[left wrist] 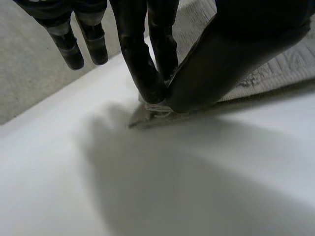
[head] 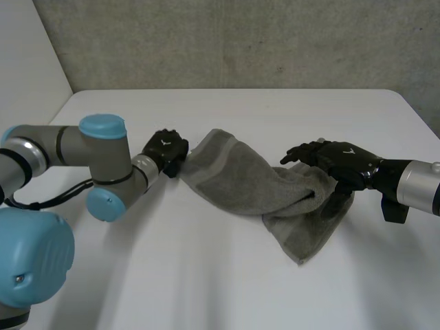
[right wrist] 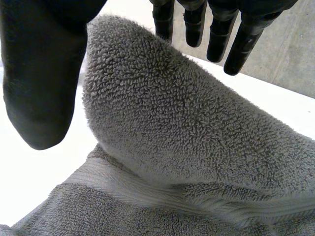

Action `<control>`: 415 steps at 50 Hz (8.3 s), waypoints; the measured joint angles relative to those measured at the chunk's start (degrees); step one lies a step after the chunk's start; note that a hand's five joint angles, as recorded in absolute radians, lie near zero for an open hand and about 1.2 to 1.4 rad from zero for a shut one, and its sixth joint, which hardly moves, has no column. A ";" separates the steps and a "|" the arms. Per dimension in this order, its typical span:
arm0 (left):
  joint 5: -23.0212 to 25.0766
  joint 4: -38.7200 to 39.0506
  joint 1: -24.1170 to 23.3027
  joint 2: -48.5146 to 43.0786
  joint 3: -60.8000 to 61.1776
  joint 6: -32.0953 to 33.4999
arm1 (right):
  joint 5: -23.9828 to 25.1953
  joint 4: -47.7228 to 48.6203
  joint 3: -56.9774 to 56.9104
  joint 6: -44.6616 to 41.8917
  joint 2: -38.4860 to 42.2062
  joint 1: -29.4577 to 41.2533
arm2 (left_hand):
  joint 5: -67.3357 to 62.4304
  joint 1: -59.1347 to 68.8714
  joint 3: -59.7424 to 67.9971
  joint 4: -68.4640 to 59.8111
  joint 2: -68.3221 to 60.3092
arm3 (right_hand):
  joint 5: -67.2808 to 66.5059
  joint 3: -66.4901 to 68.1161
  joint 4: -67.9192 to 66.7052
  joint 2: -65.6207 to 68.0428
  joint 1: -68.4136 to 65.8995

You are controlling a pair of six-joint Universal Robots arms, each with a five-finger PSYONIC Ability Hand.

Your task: Fold the towel.

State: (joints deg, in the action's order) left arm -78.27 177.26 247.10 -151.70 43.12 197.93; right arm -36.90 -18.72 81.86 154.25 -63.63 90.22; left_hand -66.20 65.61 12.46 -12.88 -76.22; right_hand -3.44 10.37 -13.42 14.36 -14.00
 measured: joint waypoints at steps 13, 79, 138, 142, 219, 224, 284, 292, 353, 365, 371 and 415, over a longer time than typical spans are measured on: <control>0.12 0.17 -0.31 8.83 4.91 -2.85 | -0.22 -0.09 -0.02 0.04 -0.25 0.00 | 0.00 0.00 0.00 0.00 0.00 | 0.00 0.00 0.00 0.00 0.00; 5.66 11.25 16.39 58.70 55.61 -11.32 | -2.88 5.93 32.91 -18.26 -16.45 -2.29 | -0.27 0.00 0.00 0.00 -0.15 | -13.87 0.00 0.00 12.23 -12.29; 6.04 11.67 15.77 54.85 62.46 -4.31 | -13.10 22.03 31.66 -14.40 -6.50 6.26 | 33.79 -22.07 0.00 0.00 32.25 | -25.88 0.00 0.00 26.82 -26.68; 6.03 11.98 15.76 54.85 62.50 -4.31 | -13.09 22.72 31.85 -14.32 -6.46 6.39 | 33.79 -22.07 0.00 0.00 32.25 | -26.67 0.00 0.00 26.88 -26.77; 1.67 18.75 12.07 43.55 65.86 11.10 | -6.64 26.98 17.72 9.11 -7.70 -18.41 | 44.39 -31.51 0.00 0.00 42.69 | -62.09 0.00 0.00 59.82 -59.76; -1.00 19.20 12.02 42.08 64.33 10.84 | -6.56 26.99 17.95 9.04 -7.66 -18.38 | 44.39 -31.51 0.00 0.00 42.69 | -62.09 0.00 0.00 59.82 -59.76; 2.47 18.70 11.37 33.63 59.11 10.15 | -5.20 26.84 18.13 9.21 -7.54 -18.83 | -0.32 10.36 0.00 0.00 0.94 | -62.10 0.00 0.00 59.82 -59.77; 3.18 17.54 12.56 38.67 59.41 8.03 | -4.68 24.12 17.71 9.20 -8.70 -19.47 | -0.32 10.37 0.00 0.00 0.94 | -62.10 0.00 0.00 59.82 -59.77; 4.97 17.33 13.28 41.24 58.81 4.46 | -1.03 19.32 18.32 4.95 -9.40 -20.01 | 0.29 8.89 0.00 0.00 1.47 | -62.10 0.00 0.00 59.80 -59.77; 5.19 13.44 13.92 50.88 62.13 -0.03 | 2.06 12.67 17.25 3.92 -14.41 -23.30 | 0.29 8.89 0.00 0.00 1.47 | -62.10 0.00 0.00 59.80 -59.77; 6.46 7.77 16.38 57.49 63.95 -0.17 | 7.52 4.94 16.69 -0.29 -19.38 -28.72 | 0.29 8.89 0.00 0.00 1.47 | -62.10 0.00 0.00 59.80 -59.78; 12.17 -3.93 21.02 48.73 34.40 -14.57 | -15.98 22.86 -10.34 6.15 -11.27 -8.40 | 0.29 9.43 0.00 0.00 1.16 | -63.29 0.00 0.00 59.80 -60.06</control>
State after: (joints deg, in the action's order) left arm -66.10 173.33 268.12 -102.97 77.52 183.36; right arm -52.89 4.14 71.52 160.39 -74.89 81.82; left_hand -65.91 75.04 12.46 -12.88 -75.06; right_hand -66.73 10.37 -13.42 74.16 -74.06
